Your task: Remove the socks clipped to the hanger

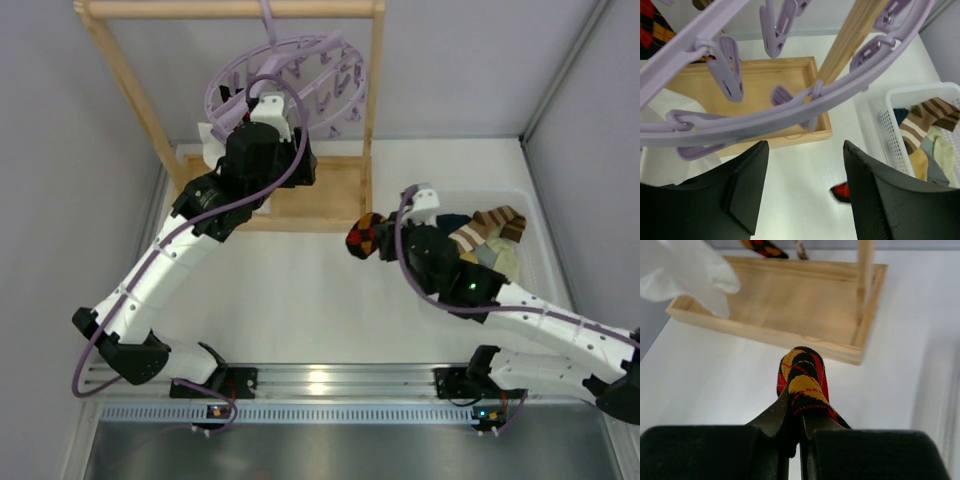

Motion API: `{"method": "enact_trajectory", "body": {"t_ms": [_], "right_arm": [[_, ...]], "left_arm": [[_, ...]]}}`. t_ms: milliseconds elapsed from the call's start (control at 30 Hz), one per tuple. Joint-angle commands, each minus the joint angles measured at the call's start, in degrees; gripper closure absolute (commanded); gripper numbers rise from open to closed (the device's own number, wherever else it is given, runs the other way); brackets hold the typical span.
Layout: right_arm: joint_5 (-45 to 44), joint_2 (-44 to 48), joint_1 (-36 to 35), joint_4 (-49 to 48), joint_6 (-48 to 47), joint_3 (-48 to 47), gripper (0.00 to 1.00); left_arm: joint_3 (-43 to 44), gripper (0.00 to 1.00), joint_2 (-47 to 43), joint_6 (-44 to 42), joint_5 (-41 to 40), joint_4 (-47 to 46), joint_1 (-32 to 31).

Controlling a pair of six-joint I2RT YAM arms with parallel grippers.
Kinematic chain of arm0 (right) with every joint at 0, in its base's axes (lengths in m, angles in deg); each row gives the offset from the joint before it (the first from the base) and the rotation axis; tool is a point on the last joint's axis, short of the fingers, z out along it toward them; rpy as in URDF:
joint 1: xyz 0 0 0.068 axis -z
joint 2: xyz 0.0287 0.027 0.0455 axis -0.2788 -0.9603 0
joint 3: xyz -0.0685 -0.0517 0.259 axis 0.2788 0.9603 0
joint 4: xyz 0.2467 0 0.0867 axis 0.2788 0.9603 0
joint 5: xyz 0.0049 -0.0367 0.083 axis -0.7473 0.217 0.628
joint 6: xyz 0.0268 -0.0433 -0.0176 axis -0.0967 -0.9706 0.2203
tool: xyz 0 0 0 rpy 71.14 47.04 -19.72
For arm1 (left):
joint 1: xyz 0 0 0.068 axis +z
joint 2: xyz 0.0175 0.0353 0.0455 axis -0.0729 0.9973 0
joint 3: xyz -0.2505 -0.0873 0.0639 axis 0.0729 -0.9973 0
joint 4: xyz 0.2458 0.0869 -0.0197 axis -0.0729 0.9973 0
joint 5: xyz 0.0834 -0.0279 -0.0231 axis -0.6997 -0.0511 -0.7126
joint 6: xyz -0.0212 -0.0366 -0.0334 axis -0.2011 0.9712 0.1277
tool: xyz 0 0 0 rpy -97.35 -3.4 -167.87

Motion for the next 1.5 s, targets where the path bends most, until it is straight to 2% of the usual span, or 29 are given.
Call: {"method": "enact_trajectory", "body": {"t_ms": [0, 33, 67, 100, 133, 233, 333, 467, 567, 667, 700, 733, 767, 800, 867, 933, 967, 1167, 1333, 1467], "right_arm": [[4.6, 7.7, 9.1, 13.7, 0.8, 0.6, 0.99], [5.4, 8.9, 11.9, 17.2, 0.3, -0.1, 0.99], [6.2, 11.1, 16.8, 18.7, -1.0, -0.6, 0.99], [6.6, 11.9, 19.2, 19.9, -1.7, -1.7, 0.99], [7.8, 12.5, 24.7, 22.9, -3.1, -2.4, 0.99], [10.3, 13.3, 33.4, 25.7, -5.6, -4.7, 1.0], [11.7, 10.4, 46.8, 26.3, -7.1, -6.2, 1.0], [13.3, 1.8, 55.0, 22.0, -7.4, -5.6, 1.0], [14.2, -4.6, 55.7, 17.9, -6.4, -4.7, 1.0], [19.3, -10.8, 56.0, 13.2, -3.7, -2.0, 0.88], [22.6, -12.2, 56.0, 12.4, -2.4, -1.4, 0.76], [23.4, -14.6, 56.1, 12.1, -1.6, -1.1, 0.51], [23.9, -15.5, 56.1, 13.3, -0.8, -1.1, 0.4], [23.6, -15.7, 56.0, 13.8, 0.1, -1.0, 0.29], [23.0, -13.1, 55.9, 13.2, 0.4, 0.6, 0.23], [21.3, -7.2, 55.7, 13.9, 0.4, 1.4, 0.03], [20.7, -4.9, 55.5, 14.2, 0.0, 1.8, 0.0], [24.6, 12.4, 53.5, 14.0, -1.3, 3.9, 0.01], [49.3, 21.1, 53.6, 2.0, 2.2, 11.2, 0.0], [64.2, 19.8, 53.6, -11.7, 7.9, 17.7, 0.01]], "left_arm": [[-1.3, 0.33, -3.5, -1.2, 6.0, -1.8, -0.1], [-2.2, 0.27, -4.2, -1.4, 6.7, -1.7, -0.1], [-3.2, 0.14, -5.0, -1.6, 7.8, -1.7, -0.1], [-5.0, 0.09, -7.4, -1.6, 9.8, -1.7, -0.1], [-6.4, 0.01, -8.6, -1.6, 10.2, -1.6, -0.1], [-11.5, 0.01, -14.5, -1.8, 9.7, -1.6, -0.1], [-16.5, 0.01, -20.6, -2.0, 7.9, 0.2, -0.1], [-21.8, 0.01, -27.7, -2.3, 5.7, 3.5, -0.1], [-24.7, 0.01, -32.4, -3.1, 1.3, 6.5, -0.1], [-27.5, 0.01, -36.4, -3.1, -6.0, 7.8, -0.1], [-28.3, 0.01, -37.4, -3.1, -7.6, 8.1, -0.1], [-29.0, 0.01, -38.4, -2.8, -9.5, 8.0, -0.1], [-29.7, 0.01, -39.9, -2.4, -13.7, 8.0, -0.1], [-30.6, 0.01, -40.6, -2.0, -15.8, 8.3, -0.1], [-31.5, 0.01, -42.6, -1.7, -18.8, 8.0, -0.1], [-32.4, 0.01, -43.4, -1.9, -19.2, 7.9, -0.1], [-32.8, 0.01, -43.5, -1.7, -19.1, 7.8, -0.1], [-36.3, 0.01, -40.5, 1.9, -14.9, 6.6, -0.1], [-37.1, 0.01, -37.3, 9.7, -10.7, 6.5, -0.1], [-39.6, 0.01, -35.0, 12.1, -13.3, 5.5, -0.1]]}}
